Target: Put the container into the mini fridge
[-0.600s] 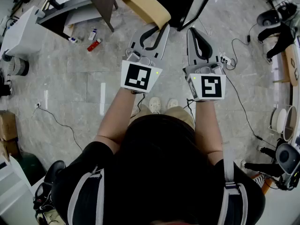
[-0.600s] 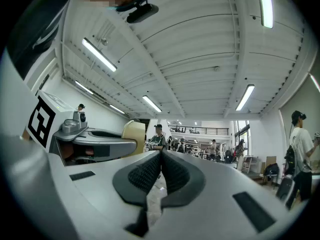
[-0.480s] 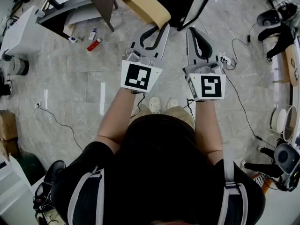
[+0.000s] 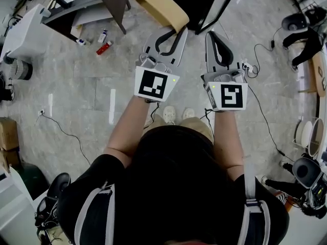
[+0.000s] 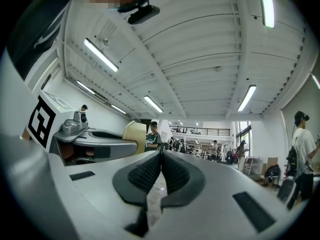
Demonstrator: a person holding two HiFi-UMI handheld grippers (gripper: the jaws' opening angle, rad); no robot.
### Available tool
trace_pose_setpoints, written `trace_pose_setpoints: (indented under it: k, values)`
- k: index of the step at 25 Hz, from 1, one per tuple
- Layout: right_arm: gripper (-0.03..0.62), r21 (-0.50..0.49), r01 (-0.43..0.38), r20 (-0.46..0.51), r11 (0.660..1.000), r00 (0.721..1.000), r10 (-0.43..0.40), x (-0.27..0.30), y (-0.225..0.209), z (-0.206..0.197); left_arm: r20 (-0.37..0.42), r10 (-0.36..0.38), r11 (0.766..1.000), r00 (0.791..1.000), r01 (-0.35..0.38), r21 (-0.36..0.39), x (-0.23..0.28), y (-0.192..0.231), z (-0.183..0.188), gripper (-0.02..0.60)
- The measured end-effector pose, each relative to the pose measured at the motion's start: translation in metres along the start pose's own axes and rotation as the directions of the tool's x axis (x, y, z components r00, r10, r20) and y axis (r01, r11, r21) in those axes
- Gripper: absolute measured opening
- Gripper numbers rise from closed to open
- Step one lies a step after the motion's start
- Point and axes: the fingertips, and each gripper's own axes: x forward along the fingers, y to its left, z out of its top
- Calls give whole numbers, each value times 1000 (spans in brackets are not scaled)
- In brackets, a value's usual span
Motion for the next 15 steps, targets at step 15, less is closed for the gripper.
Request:
trace_pose_setpoints:
  k: [15]
  values:
    - [37, 2, 23, 17, 1000, 1000, -23, -1, 11, 7, 25, -20, 1000, 999, 20, 10, -12, 6, 5, 26]
